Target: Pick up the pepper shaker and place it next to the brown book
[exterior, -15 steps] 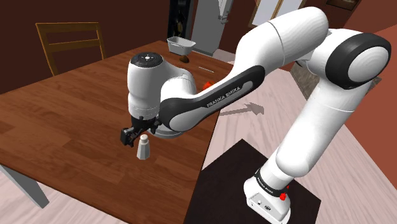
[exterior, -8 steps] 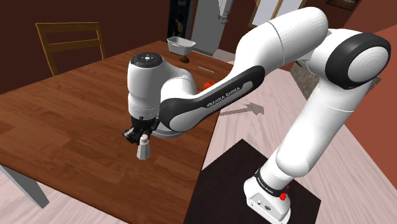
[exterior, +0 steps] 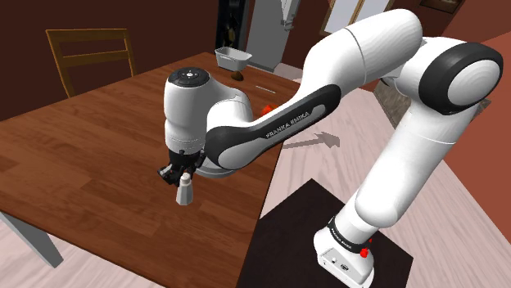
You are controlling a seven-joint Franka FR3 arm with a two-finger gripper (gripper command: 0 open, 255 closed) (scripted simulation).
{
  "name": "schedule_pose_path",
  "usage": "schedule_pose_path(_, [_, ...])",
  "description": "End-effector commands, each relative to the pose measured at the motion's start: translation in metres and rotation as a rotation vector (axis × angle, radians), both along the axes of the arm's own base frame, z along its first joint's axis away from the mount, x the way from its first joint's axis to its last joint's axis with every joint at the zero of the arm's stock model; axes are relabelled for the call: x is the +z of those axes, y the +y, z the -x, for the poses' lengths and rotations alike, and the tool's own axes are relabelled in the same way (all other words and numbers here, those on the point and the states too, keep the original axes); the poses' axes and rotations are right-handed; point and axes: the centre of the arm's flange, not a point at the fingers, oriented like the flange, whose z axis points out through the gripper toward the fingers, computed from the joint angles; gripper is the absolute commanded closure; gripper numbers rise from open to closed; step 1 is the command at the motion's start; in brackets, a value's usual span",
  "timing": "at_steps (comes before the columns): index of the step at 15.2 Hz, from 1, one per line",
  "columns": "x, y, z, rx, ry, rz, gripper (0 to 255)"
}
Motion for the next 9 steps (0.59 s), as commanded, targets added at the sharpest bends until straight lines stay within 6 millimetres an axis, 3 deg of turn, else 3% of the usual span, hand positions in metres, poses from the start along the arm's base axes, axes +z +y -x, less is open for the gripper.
schedule_pose_path(1, [0.005, 0.000, 0.000, 0.000, 0.001, 0.000, 255])
schedule_pose_path(9, [0.047, 0.000, 0.000, 0.000, 0.001, 0.000, 255])
